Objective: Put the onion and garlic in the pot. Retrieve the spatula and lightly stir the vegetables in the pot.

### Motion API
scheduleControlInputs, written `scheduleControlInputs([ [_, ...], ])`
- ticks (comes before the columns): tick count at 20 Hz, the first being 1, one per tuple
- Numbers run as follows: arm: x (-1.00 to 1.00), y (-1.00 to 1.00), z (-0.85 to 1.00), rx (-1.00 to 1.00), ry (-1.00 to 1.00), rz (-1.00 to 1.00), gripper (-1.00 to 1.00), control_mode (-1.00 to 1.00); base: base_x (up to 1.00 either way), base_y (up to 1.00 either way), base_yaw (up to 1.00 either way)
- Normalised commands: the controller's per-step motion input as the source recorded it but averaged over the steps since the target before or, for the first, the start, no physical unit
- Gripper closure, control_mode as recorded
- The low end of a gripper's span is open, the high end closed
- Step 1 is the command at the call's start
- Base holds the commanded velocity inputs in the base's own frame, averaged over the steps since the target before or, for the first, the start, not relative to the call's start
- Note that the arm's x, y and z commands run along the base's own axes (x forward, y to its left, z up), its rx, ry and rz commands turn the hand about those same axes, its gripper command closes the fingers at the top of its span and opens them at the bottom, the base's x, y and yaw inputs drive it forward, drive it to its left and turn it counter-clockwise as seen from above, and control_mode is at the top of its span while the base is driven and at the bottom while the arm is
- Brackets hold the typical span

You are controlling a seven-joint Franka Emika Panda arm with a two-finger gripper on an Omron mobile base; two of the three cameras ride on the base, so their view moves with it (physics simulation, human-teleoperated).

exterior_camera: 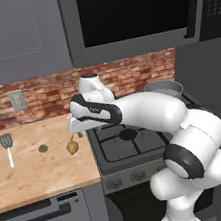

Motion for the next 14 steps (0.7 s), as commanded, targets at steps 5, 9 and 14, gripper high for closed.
scheduleControlInputs([
  [5,0.17,0.33,-0.29,0.03,0.02,-0.01,-1.00,-1.00,0.00,0.00,0.00],
  [9,0.03,0.14,-0.06,0.00,0.02,0.00,-1.00,-1.00,0.00,0.00,0.00],
  [14,0.37,0.31,-0.06,-0.07,0.00,0.00,-1.00,-1.00,0.00,0.00,0.00],
])
